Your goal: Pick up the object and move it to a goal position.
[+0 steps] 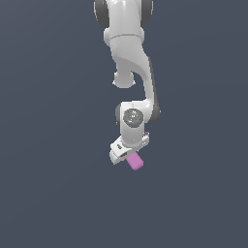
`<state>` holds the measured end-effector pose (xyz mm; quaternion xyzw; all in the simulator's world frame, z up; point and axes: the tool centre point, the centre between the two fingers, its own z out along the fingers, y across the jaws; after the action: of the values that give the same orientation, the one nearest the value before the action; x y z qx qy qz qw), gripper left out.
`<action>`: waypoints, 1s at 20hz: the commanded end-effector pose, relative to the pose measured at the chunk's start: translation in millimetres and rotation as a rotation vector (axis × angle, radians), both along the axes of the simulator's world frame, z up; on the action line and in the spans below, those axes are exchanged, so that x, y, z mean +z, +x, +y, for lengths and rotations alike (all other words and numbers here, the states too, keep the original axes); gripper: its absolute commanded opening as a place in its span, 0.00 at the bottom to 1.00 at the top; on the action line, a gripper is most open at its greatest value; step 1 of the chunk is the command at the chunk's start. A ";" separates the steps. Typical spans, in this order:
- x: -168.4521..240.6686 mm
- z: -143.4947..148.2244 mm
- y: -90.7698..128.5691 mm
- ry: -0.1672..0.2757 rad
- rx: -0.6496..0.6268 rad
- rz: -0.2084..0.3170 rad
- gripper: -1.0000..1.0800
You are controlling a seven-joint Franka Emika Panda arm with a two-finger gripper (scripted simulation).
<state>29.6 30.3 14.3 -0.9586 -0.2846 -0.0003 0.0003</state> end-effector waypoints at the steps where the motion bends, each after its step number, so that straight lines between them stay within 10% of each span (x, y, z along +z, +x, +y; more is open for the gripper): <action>1: -0.5 -1.3 -0.1 -0.001 -0.001 0.000 0.00; 20: 94.1 47.0 -10.8 -0.001 0.000 0.000 0.00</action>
<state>20.4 69.6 93.1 -0.9587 -0.2845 0.0004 0.0000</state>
